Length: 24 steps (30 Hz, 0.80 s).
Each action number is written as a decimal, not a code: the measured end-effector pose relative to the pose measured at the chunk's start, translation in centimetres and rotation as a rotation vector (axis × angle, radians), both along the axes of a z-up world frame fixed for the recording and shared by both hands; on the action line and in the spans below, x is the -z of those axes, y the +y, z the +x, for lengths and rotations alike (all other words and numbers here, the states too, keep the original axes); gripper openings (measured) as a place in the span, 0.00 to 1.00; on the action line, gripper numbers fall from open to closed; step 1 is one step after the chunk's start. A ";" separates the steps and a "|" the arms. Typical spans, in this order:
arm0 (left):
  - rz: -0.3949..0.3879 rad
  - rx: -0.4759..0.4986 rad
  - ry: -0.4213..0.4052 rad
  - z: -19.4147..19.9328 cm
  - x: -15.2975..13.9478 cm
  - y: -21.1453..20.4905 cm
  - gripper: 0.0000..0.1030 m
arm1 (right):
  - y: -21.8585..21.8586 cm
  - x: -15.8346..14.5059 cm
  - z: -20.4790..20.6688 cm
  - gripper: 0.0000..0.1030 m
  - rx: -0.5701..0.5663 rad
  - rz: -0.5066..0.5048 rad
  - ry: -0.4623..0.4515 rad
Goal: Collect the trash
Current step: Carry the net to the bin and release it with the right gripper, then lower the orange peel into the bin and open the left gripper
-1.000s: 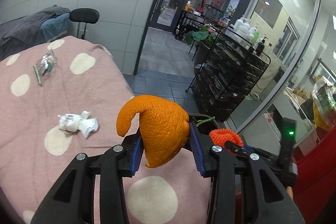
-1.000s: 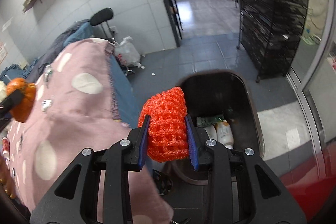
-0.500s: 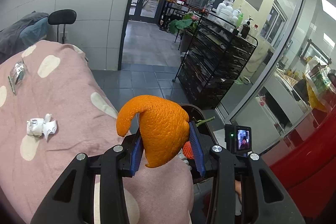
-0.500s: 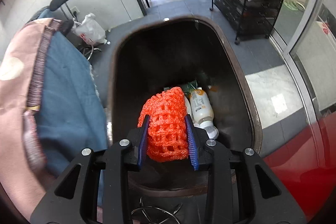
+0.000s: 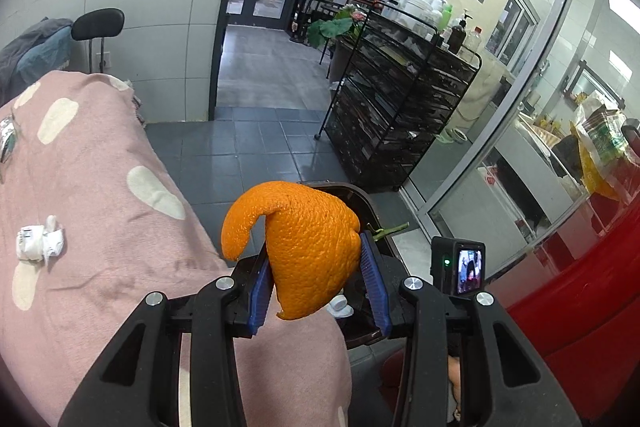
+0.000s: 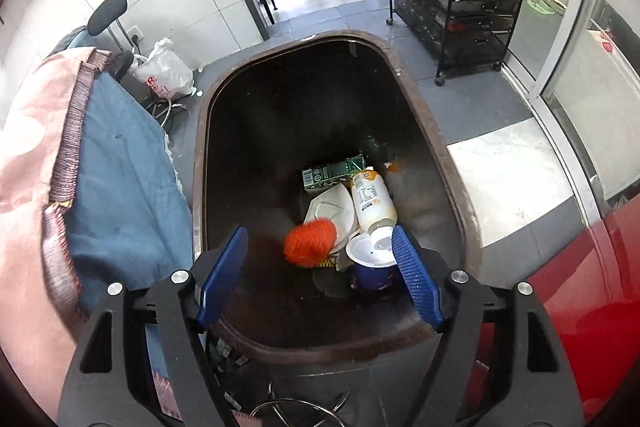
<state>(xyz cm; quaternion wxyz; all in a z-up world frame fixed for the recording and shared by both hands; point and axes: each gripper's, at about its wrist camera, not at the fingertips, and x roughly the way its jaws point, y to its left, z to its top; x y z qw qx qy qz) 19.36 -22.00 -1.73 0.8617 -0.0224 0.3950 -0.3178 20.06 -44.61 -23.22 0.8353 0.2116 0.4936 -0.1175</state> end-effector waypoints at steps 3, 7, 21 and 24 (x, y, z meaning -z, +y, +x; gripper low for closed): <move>0.019 0.025 0.016 0.3 0.7 -1.7 0.39 | -0.1 -0.8 -1.5 0.75 0.013 -0.004 -0.017; 0.060 0.064 0.033 0.7 1.9 -4.2 0.39 | -0.4 -1.5 -3.4 0.75 0.032 -0.023 -0.032; 0.231 0.183 0.115 1.1 7.6 -11.7 0.39 | -2.6 -2.4 -8.9 0.75 0.138 -0.028 -0.045; 0.255 0.188 0.131 1.3 8.5 -12.2 0.39 | -2.7 -2.4 -9.1 0.75 0.141 -0.031 -0.041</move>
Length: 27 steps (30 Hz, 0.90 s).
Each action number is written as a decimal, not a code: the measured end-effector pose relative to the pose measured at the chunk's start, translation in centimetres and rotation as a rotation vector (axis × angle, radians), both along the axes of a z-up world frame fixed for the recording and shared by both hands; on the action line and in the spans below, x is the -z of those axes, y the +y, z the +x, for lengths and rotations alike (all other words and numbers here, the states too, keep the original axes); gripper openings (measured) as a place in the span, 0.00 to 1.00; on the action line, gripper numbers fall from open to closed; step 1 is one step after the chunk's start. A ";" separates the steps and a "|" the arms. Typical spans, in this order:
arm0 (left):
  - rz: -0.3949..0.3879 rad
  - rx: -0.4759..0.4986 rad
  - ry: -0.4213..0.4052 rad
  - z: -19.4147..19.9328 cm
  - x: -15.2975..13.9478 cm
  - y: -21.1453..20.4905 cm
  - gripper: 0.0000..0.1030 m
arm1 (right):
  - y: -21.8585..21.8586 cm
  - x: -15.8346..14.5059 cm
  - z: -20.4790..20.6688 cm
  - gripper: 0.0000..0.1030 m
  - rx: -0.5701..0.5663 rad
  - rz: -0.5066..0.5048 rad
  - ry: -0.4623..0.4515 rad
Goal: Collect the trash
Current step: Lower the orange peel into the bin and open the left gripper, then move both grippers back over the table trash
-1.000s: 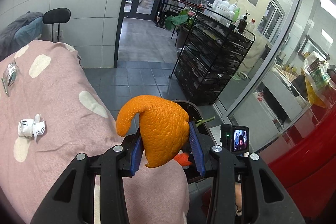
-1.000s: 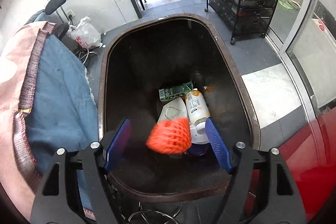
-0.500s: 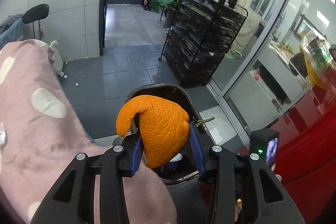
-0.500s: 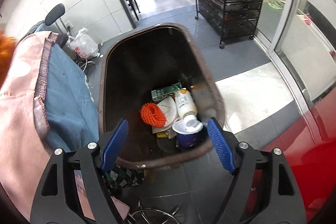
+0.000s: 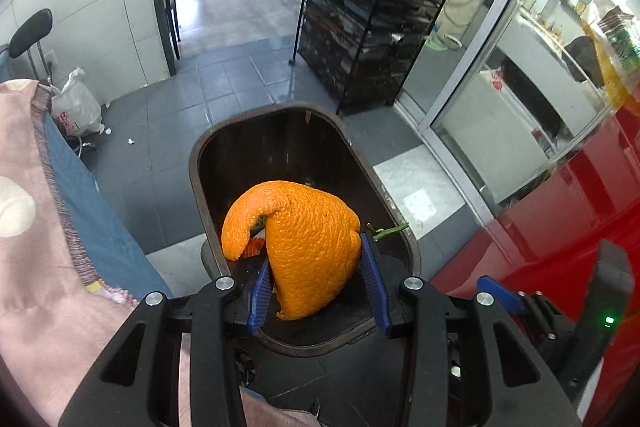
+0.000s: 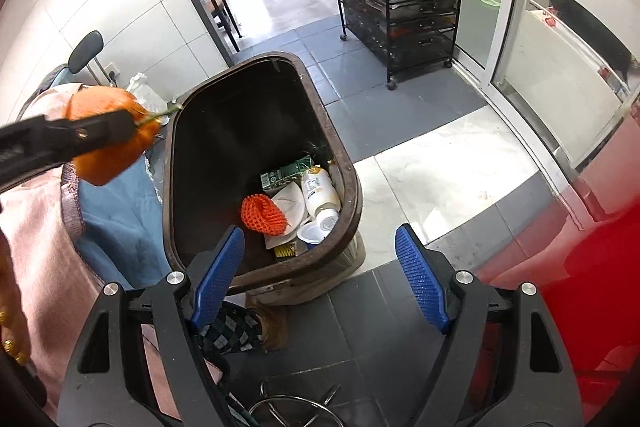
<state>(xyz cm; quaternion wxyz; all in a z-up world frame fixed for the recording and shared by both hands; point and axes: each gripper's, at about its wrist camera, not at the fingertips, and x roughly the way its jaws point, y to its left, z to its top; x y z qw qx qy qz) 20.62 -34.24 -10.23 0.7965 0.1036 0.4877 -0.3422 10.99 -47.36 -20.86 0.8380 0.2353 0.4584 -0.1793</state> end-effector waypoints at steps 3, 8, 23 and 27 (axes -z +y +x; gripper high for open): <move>0.016 0.027 0.004 0.1 0.7 -0.3 0.44 | -0.1 0.1 -0.1 0.75 0.003 0.004 0.003; 0.020 0.054 -0.026 -0.3 1.0 -0.8 0.74 | -0.1 0.2 0.0 0.75 -0.003 0.008 0.012; -0.153 0.063 -0.159 -3.3 -5.0 2.7 0.90 | 1.1 -1.3 0.7 0.81 -0.034 -0.026 -0.022; -0.228 0.037 -0.221 -4.8 -7.5 5.7 0.94 | 2.1 -2.4 1.4 0.83 -0.055 -0.052 -0.046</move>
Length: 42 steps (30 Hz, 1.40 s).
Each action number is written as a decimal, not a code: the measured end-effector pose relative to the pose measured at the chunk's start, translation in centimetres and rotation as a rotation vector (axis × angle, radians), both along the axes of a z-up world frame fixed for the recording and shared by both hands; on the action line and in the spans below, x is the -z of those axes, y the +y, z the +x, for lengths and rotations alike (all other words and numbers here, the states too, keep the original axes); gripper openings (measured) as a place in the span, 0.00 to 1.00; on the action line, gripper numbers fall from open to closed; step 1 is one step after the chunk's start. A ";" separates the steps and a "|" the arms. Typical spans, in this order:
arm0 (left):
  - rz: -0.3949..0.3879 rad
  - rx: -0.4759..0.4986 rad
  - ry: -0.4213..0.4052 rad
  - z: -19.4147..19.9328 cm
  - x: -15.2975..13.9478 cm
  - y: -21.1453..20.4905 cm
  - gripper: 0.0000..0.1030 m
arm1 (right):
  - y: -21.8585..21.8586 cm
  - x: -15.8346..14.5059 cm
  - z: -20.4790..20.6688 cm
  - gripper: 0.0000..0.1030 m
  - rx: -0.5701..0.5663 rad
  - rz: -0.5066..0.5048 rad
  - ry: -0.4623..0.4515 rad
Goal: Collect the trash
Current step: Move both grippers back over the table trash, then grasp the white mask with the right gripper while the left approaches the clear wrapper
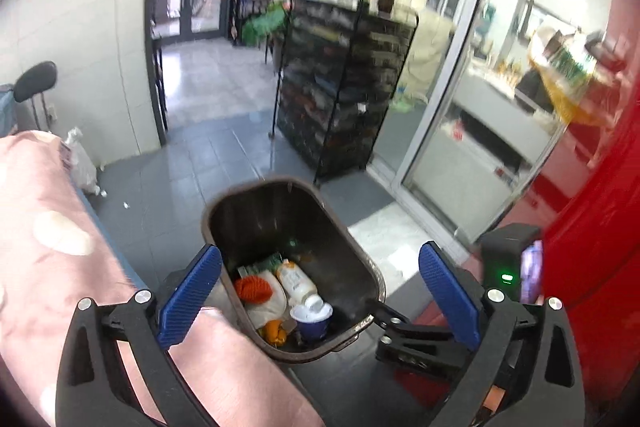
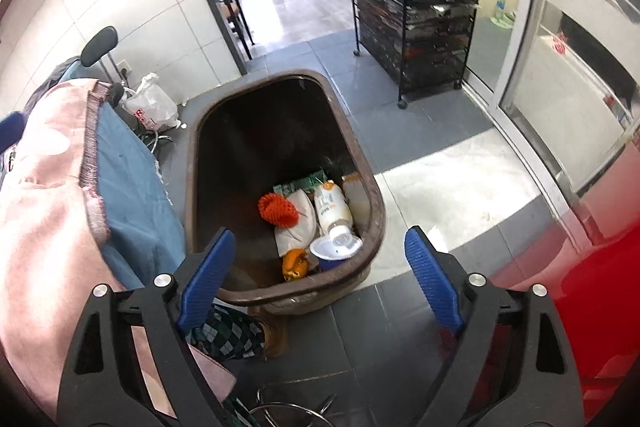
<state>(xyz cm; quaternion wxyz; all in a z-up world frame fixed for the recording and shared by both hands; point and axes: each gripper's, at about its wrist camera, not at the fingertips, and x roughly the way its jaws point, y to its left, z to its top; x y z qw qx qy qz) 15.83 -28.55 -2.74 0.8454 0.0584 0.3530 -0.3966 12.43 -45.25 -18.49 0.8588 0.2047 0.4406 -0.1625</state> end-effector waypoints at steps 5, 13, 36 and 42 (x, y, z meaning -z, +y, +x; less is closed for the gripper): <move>-0.024 -0.063 -0.054 -0.9 -2.3 3.8 0.94 | 2.1 -1.8 1.4 0.84 -0.079 0.014 -0.044; -0.087 -0.187 -0.056 -0.5 -3.2 11.2 0.94 | 8.2 -5.6 4.4 0.86 -0.281 -0.004 -0.113; -0.006 -0.794 -0.012 2.5 -2.1 33.8 0.94 | 32.6 -13.6 11.8 0.86 -1.012 -0.247 -0.228; 0.026 -0.829 0.018 3.0 -1.4 35.8 0.94 | 37.0 -12.7 14.2 0.86 -1.120 -0.298 -0.153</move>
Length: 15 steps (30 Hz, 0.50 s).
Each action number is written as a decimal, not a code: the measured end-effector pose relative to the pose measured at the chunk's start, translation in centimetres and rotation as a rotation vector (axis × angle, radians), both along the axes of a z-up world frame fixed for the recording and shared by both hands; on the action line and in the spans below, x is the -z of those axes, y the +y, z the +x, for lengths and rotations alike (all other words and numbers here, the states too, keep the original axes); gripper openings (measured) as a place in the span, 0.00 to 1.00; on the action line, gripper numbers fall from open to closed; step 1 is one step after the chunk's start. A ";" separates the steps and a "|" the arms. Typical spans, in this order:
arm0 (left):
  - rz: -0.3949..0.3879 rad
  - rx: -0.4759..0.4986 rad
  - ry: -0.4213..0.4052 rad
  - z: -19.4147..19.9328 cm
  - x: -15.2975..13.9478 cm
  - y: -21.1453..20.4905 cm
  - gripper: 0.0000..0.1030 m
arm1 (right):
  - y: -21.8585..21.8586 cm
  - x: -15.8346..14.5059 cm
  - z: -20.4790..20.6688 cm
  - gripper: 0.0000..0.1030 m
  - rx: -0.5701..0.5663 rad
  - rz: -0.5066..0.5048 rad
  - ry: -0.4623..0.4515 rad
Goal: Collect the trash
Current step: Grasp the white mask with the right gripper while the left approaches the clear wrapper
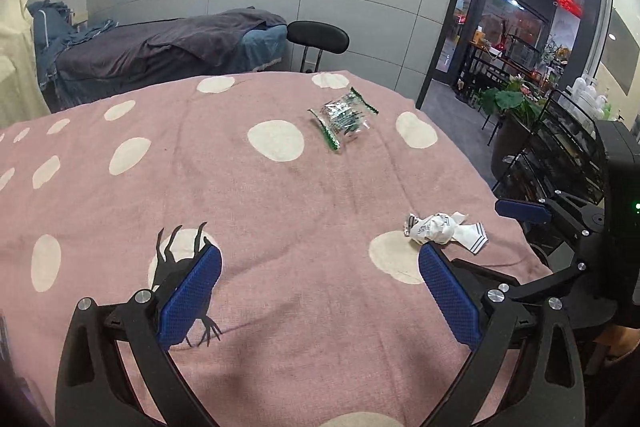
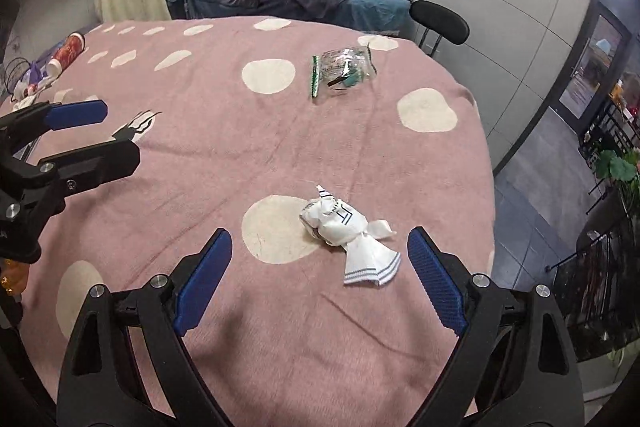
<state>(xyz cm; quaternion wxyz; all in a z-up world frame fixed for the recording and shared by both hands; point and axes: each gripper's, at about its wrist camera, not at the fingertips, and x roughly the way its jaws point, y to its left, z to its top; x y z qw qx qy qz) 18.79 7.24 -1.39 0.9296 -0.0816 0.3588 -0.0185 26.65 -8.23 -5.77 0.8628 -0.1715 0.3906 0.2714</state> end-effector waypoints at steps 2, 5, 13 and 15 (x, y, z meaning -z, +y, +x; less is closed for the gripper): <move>-0.009 0.000 0.006 0.2 0.2 0.5 0.94 | 1.0 0.6 1.2 0.86 -0.011 -0.035 0.013; -0.016 0.000 0.013 0.7 0.4 0.9 0.94 | 2.3 1.4 2.8 0.82 -0.027 -0.079 0.023; -0.010 0.011 0.041 2.3 0.8 1.4 0.94 | 3.3 4.3 5.1 0.57 -0.031 -0.208 0.089; -0.014 0.014 0.046 2.6 1.0 1.4 0.94 | 3.2 4.6 5.6 0.43 -0.023 -0.221 0.108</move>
